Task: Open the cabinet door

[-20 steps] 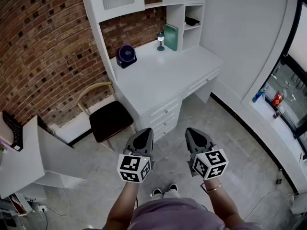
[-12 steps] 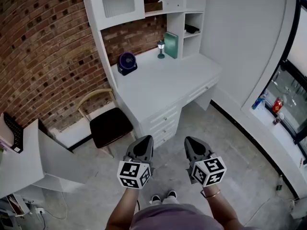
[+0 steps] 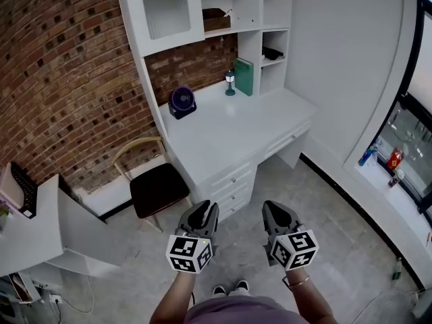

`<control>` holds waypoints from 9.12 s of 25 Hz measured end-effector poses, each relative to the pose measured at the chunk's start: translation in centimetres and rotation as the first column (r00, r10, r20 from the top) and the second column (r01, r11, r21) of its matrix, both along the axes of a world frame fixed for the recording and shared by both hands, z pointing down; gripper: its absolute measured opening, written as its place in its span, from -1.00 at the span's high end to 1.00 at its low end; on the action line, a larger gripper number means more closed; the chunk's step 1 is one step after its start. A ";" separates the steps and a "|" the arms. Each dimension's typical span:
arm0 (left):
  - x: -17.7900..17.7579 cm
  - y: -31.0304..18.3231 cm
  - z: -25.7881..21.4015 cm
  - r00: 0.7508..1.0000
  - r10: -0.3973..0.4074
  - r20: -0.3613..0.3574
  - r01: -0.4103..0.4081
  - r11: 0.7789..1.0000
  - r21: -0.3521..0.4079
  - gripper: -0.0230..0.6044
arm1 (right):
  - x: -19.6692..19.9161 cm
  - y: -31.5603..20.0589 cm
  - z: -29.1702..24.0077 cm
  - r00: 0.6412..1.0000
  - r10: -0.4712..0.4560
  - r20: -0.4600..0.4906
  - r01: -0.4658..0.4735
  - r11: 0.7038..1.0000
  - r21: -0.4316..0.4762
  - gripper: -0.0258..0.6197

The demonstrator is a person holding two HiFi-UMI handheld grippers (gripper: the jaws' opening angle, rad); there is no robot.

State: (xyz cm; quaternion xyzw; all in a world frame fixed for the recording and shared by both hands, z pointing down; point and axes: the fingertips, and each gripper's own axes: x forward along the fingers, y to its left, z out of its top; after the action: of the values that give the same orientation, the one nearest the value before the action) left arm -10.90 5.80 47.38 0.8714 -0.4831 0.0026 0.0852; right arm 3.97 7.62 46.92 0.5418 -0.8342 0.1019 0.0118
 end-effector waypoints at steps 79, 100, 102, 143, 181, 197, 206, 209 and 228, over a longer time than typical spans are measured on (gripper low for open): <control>-4.0 -51.1 -33.7 0.919 -0.388 0.069 0.251 0.712 0.656 0.40 | -8.8 -54.8 -28.1 0.911 -0.408 -0.064 0.378 0.761 0.528 0.42; -3.3 -57.7 -47.2 0.768 -0.623 0.147 0.275 0.529 0.803 0.40 | -12.5 -62.6 -36.0 0.848 -0.513 -0.133 0.477 0.629 0.614 0.34; -3.1 -58.2 -48.6 0.753 -0.640 0.154 0.271 0.515 0.813 0.40 | -12.8 -63.0 -36.7 0.846 -0.517 -0.131 0.477 0.623 0.621 0.34; -0.6 -61.6 -56.9 0.509 -0.807 0.298 0.249 0.470 0.846 0.68 | -16.0 -65.2 -38.4 0.774 -0.618 -0.138 0.576 0.596 0.560 0.23; 1.0 -51.7 -57.0 0.643 -0.724 0.250 0.195 0.470 0.861 0.68 | -13.2 -55.7 -38.0 0.776 -0.625 -0.085 0.550 0.605 0.576 0.56; 0.6 -46.4 -57.1 0.701 -0.676 0.227 0.169 0.467 0.868 0.66 | -13.1 -50.1 -38.0 0.841 -0.535 -0.081 0.474 0.656 0.588 0.56; -0.5 -41.9 -57.1 0.740 -0.641 0.202 0.176 0.474 0.863 0.65 | -13.7 -45.1 -38.0 0.845 -0.527 -0.089 0.468 0.651 0.598 0.56; -1.1 -40.6 -57.2 0.751 -0.630 0.199 0.177 0.482 0.858 0.64 | -14.2 -43.6 -38.0 0.844 -0.530 -0.088 0.469 0.646 0.602 0.56; -4.7 -34.3 -57.1 0.764 -0.619 0.183 0.176 0.473 0.863 0.61 | -17.3 -36.6 -37.7 0.804 -0.586 -0.099 0.501 0.578 0.644 0.58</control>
State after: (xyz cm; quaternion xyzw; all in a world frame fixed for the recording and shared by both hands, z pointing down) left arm -15.60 -28.52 -9.71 0.6380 -0.6300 -0.0246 -0.4421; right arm -13.32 -28.95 9.26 0.2219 -0.9409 -0.1645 -0.1957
